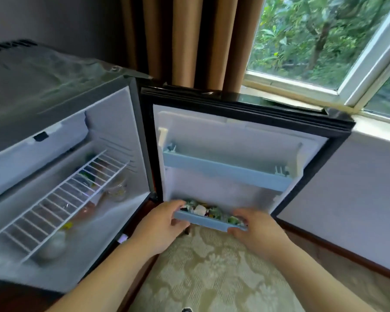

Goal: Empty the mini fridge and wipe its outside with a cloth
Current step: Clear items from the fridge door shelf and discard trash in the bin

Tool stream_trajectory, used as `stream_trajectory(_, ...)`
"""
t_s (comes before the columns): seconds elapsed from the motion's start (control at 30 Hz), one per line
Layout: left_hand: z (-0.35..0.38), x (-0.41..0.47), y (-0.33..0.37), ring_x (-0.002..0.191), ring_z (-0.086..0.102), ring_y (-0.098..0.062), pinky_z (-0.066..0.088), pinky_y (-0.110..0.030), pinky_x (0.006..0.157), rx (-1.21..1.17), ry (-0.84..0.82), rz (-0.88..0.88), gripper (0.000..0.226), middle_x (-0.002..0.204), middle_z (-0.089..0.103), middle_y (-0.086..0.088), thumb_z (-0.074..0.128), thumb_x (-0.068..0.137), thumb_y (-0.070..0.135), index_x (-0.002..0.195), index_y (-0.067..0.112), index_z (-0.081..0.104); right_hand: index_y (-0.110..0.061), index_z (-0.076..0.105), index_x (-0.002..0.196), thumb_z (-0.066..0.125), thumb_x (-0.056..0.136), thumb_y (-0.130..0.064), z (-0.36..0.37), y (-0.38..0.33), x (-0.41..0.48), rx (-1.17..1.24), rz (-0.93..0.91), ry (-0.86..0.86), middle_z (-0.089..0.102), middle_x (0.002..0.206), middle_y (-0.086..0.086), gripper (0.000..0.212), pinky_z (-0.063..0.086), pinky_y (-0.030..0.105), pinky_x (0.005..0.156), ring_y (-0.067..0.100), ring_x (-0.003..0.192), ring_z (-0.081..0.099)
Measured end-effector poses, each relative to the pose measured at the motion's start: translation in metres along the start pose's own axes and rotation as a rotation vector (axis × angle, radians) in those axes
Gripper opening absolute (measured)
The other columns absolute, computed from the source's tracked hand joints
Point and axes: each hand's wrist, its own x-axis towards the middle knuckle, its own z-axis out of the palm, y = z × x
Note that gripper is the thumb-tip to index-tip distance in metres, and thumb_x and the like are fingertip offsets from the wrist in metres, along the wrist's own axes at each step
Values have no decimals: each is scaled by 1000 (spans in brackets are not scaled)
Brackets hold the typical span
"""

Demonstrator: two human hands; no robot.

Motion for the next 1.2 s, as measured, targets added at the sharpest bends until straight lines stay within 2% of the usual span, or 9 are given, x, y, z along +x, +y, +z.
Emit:
stream_trajectory(0.17,19,45,-13,112,58,-9,49,-30,97,58,-98,5,54,138,54,11,62,95,46,145,35,46,-28,51,144,59,97,-47,20,5,43,7,3,-83,55,144,-8,51,43,26,100,14,126,54)
stream_trajectory(0.27,24,62,-14,119,57,-13,48,-32,99,90,-103,25,51,139,54,8,61,96,42,144,30,48,-26,53,143,57,98,-44,27,3,62,-20,-17,-108,56,142,-6,49,43,28,102,16,128,53)
stream_trajectory(0.37,27,69,-14,123,54,-14,47,-30,99,128,-76,41,49,138,55,6,60,97,40,143,29,50,-26,62,128,59,96,-39,29,2,75,-3,-31,-95,67,123,-4,35,53,35,89,18,112,62)
stream_trajectory(0.47,30,74,-12,124,53,-14,49,-31,96,163,-79,72,45,136,56,8,58,98,38,142,34,50,-23,65,114,55,97,-31,33,-1,83,-30,-77,-79,71,106,-1,21,52,35,76,22,97,66)
stream_trajectory(0.57,34,80,-9,121,56,-15,51,-35,93,189,-60,85,44,136,58,8,56,99,35,142,34,50,-27,63,125,49,100,-30,40,-3,90,-61,-105,-38,71,112,-3,28,50,33,76,20,97,66)
stream_trajectory(0.77,48,89,-12,123,55,-17,51,-37,95,210,-46,81,45,135,59,6,57,98,36,142,30,52,-28,60,126,47,100,-36,52,1,99,-105,-117,-33,71,115,-3,30,53,35,82,20,102,65)
stream_trajectory(0.87,52,92,-15,116,60,-17,54,-38,90,217,-41,67,38,127,63,5,57,97,36,135,30,56,-28,58,129,46,100,-36,55,3,101,-116,-106,-45,70,116,-3,31,53,34,81,21,102,65)
stream_trajectory(1.03,57,98,-18,110,61,-18,54,-38,87,242,-62,67,29,118,65,7,55,97,38,126,34,59,-28,60,120,46,100,-36,61,3,106,-138,-70,-47,70,111,-2,25,55,36,76,21,97,65)
stream_trajectory(1.2,63,101,-16,104,61,-17,54,-37,84,225,-79,90,22,112,65,6,52,100,40,116,35,66,-24,61,111,49,101,-39,65,2,109,-138,-37,-41,69,106,-1,21,43,30,67,22,97,65)
